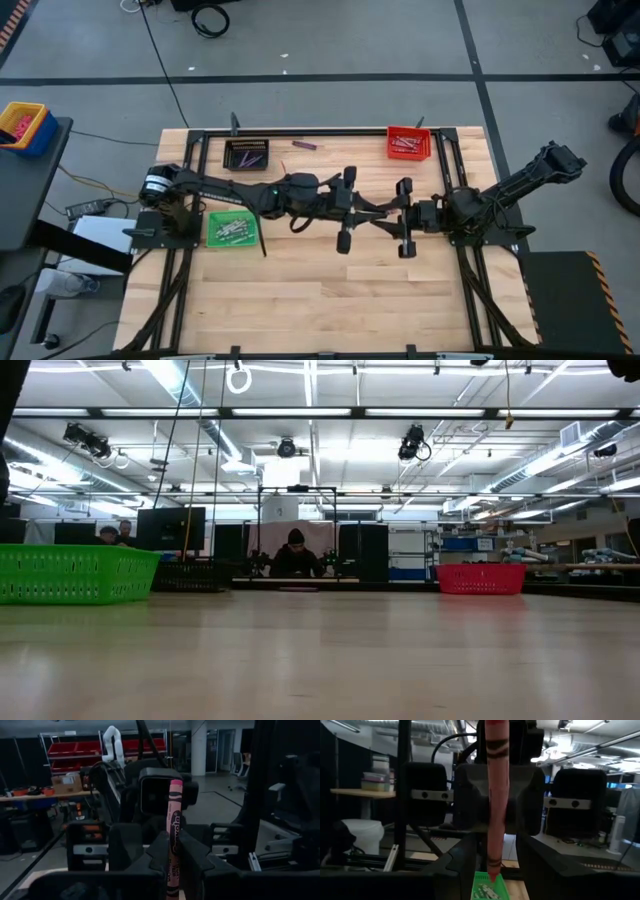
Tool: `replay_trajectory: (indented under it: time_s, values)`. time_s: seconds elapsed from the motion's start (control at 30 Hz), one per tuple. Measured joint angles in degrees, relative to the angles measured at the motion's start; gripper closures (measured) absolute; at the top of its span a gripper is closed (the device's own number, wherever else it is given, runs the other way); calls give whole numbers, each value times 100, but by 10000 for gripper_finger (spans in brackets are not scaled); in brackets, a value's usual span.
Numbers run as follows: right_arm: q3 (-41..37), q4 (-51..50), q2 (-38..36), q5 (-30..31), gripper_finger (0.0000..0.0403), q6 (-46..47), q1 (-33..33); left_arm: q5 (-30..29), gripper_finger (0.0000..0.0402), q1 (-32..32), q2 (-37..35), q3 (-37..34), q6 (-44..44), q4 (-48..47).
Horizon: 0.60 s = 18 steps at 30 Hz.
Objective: Sort crayons
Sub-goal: Put the pink crayon into the red bin
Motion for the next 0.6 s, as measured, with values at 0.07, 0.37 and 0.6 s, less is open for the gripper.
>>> replay_trajectory:
  time_s: [0.07, 0.37, 0.6]
  values:
    - [0, -5, 0, 140, 260, -4, 0, -3, 368, 3, 0, -2, 18, 70]
    - [0, -15, 2, 456, 313, -9, 2, -70, 367, 7, -6, -2, 27, 5]
    - [-1, -40, 2, 486, 378, -2, 2, -254, 364, 37, -13, 3, 88, -163]
